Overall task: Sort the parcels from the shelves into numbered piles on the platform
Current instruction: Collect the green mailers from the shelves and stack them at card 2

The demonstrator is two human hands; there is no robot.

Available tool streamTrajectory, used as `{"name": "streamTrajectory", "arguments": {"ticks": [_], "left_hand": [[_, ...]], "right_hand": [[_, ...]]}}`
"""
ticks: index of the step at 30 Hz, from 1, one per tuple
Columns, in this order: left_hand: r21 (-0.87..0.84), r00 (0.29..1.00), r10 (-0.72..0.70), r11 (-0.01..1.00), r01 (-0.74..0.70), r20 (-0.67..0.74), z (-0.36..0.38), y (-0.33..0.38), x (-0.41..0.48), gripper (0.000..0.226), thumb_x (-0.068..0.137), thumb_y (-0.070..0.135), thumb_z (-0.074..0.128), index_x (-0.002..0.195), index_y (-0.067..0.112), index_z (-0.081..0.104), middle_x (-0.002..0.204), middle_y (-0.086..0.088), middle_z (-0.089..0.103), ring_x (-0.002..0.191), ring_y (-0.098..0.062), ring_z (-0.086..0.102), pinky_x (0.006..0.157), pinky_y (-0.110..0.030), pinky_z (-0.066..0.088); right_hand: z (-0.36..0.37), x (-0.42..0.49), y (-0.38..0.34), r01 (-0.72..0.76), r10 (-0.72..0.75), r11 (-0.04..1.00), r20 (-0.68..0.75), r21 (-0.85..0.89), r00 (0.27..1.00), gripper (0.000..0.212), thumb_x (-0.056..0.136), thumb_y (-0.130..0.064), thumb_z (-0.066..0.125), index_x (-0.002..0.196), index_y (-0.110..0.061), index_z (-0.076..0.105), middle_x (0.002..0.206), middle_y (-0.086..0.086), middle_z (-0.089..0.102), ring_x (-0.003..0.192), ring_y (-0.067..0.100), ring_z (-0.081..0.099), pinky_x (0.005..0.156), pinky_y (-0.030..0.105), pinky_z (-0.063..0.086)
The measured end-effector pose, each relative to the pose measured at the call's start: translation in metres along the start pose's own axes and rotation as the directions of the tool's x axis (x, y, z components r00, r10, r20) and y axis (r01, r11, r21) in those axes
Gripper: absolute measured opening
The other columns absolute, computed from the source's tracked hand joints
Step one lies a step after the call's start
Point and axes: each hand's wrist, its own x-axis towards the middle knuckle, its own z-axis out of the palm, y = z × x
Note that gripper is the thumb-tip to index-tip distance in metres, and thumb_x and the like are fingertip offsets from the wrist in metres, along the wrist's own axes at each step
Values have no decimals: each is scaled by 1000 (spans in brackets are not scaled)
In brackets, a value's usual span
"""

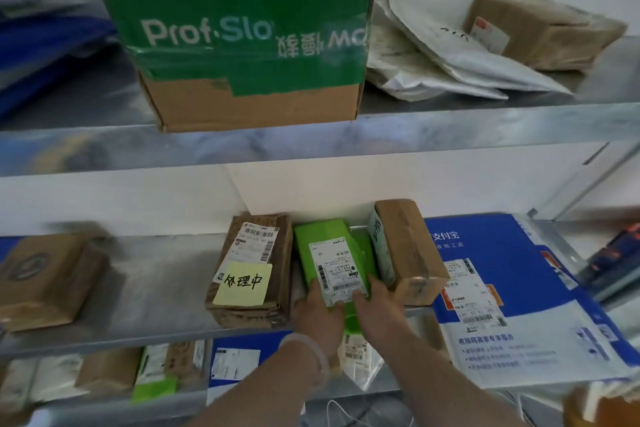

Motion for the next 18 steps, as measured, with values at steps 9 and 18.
{"name": "streamTrajectory", "arguments": {"ticks": [9,18], "left_hand": [[-106,999,-44,993,44,1,-16,1,-6,53,94,6,52,140,26,32,125,-3,59,93,-14,54,81,-24,43],[-172,994,-85,981,96,68,-22,2,-7,64,87,10,66,142,22,35,128,-3,59,110,-21,58,92,-27,44]], "right_hand": [[6,4,7,-65,70,989,-30,130,997,45,93,-41,52,132,-21,43,133,8,46,120,29,48,101,49,44],[5,-3,14,-90,94,982,-12,165,996,48,89,-25,63,131,-16,42,129,10,42,96,19,51,68,22,46]]}}
